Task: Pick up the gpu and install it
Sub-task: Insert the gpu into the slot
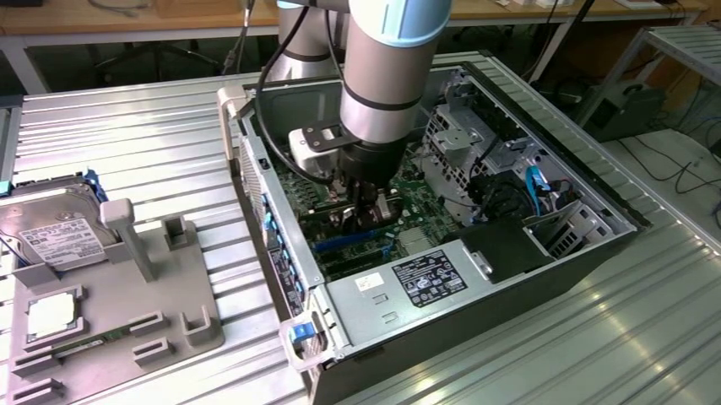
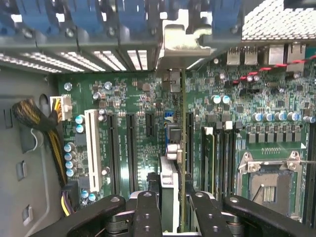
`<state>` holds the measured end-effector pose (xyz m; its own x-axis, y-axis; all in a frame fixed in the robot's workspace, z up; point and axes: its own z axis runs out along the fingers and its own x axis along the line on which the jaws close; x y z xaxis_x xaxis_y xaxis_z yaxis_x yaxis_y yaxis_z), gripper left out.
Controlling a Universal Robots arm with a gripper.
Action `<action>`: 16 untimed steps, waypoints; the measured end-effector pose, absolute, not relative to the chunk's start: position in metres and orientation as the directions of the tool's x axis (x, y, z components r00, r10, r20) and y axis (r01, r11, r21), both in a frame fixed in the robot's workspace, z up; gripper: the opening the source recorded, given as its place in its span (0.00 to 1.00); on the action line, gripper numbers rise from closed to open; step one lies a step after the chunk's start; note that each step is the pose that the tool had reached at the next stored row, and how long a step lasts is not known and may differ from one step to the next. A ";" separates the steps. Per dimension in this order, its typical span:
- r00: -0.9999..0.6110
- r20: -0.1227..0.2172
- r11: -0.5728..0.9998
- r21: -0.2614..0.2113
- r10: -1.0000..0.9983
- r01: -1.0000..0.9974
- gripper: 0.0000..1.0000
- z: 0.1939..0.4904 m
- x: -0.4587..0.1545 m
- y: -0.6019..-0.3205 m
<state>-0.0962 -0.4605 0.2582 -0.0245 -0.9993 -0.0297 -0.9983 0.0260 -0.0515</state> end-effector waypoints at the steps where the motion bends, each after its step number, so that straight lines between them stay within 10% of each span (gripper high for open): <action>1: -0.025 -0.030 0.026 -0.052 -0.999 -0.998 0.28 0.258 -0.097 -0.460; 16: -0.025 -0.030 0.026 -0.052 -0.999 -0.998 0.28 0.258 -0.101 -0.456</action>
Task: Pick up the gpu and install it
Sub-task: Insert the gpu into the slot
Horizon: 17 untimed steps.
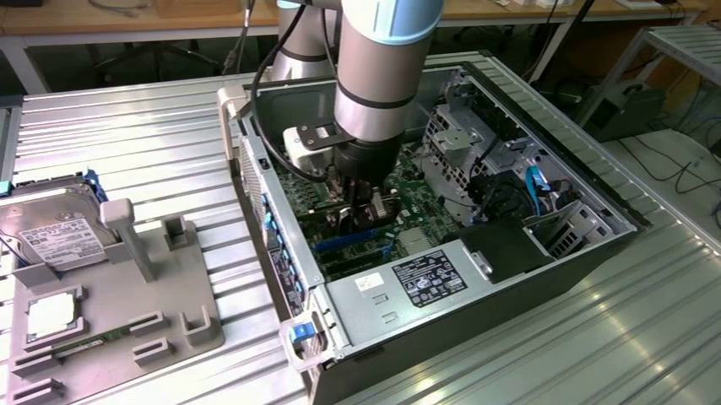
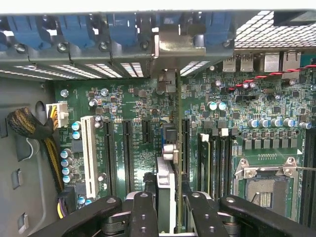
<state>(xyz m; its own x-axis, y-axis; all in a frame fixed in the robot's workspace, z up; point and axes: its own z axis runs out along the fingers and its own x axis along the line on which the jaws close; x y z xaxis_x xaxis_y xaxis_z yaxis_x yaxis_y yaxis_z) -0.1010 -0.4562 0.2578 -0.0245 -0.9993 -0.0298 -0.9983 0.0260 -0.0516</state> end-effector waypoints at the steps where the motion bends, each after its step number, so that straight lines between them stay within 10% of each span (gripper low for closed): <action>1: -0.025 -0.030 0.026 -0.052 -0.999 -0.998 0.28 0.258 -0.101 -0.456; 17: -0.024 -0.030 0.026 -0.052 -0.999 -0.998 0.28 0.258 -0.105 -0.456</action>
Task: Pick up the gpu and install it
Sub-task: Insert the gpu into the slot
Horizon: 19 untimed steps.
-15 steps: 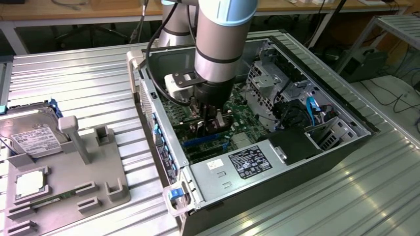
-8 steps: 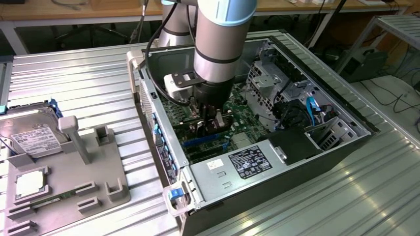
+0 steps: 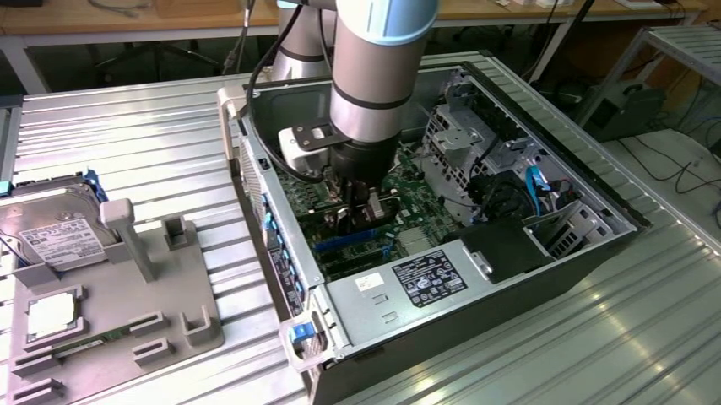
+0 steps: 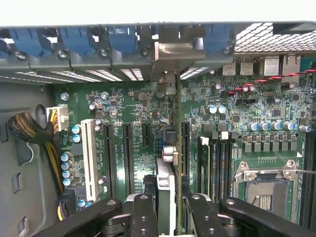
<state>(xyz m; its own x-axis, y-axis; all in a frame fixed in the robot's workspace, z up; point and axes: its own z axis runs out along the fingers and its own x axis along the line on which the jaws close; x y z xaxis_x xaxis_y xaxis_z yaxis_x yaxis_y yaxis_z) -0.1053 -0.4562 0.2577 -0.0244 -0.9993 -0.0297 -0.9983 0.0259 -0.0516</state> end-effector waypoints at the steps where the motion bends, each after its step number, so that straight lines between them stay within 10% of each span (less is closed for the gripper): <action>1: -0.024 -0.030 0.026 -0.052 -0.999 -0.998 0.28 0.258 -0.106 -0.456; 19: -0.024 -0.022 0.025 -0.067 -0.999 -0.997 0.28 0.261 -0.109 -0.455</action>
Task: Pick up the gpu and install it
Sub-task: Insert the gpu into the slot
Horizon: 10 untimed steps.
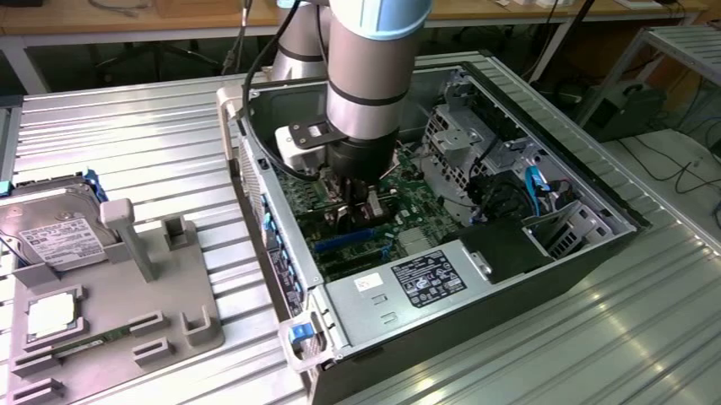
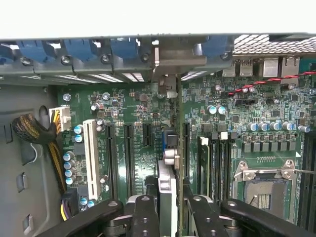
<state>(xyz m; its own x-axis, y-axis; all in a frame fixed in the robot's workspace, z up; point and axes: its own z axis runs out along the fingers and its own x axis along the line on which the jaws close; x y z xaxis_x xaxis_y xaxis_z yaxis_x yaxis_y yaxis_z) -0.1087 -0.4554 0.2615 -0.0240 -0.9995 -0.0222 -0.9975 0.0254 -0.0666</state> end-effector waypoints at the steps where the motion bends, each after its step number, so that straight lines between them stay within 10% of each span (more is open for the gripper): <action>1: -0.024 -0.022 0.025 -0.080 -0.999 -0.996 0.28 0.261 -0.109 -0.455; 10: -0.023 -0.022 0.025 -0.090 -0.999 -0.996 0.28 0.251 -0.111 -0.455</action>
<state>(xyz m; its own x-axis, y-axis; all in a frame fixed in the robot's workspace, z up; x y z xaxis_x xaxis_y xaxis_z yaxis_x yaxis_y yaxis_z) -0.1107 -0.4553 0.2512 -0.0234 -0.9995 -0.0217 -0.9956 0.0252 -0.0897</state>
